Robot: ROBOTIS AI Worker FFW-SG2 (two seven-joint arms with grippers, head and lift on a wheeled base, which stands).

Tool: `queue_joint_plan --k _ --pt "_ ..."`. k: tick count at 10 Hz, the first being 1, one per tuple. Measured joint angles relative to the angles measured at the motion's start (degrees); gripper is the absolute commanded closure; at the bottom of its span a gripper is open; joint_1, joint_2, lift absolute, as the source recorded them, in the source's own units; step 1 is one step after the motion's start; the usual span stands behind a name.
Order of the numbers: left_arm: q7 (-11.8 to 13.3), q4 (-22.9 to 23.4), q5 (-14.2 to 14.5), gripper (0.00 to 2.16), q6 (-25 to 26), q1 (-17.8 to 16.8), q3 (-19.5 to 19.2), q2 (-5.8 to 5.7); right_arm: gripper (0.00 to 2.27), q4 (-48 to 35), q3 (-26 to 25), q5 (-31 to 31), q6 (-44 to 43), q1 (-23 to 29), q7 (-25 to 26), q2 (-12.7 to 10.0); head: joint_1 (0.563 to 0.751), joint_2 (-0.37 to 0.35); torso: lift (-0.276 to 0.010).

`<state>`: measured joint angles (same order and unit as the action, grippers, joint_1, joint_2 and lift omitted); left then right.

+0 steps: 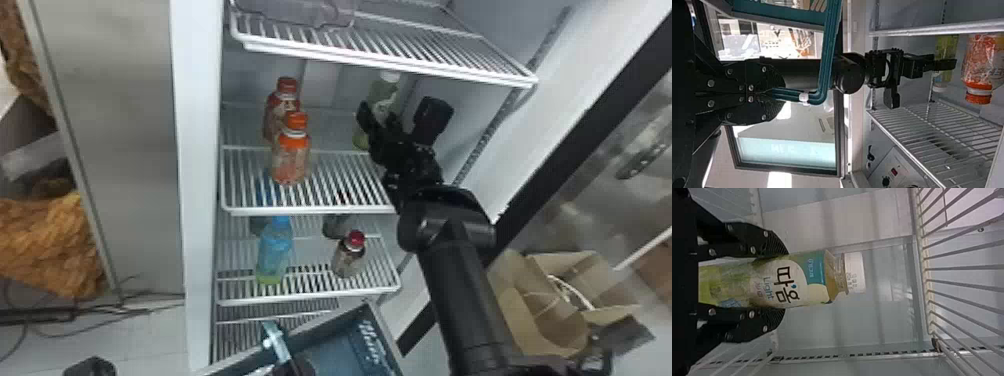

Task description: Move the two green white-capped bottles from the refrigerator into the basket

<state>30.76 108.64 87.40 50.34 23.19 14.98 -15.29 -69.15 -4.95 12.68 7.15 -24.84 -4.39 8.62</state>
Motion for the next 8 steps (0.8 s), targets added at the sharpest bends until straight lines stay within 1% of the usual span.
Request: queue_joint_plan --k 4,8 --pt "0.12 0.0 0.01 1.21 -0.05 0.16 -0.01 -0.07 0.88 -2.34 -0.19 -0.05 -0.83 1.56 0.0 -0.17 0.695 -0.35 -0.004" --pt "0.18 0.0 0.01 1.21 -0.15 0.39 -0.23 -0.01 0.88 -9.22 -0.84 0.43 -1.1 7.05 -0.09 -0.46 0.695 -0.35 -0.004"
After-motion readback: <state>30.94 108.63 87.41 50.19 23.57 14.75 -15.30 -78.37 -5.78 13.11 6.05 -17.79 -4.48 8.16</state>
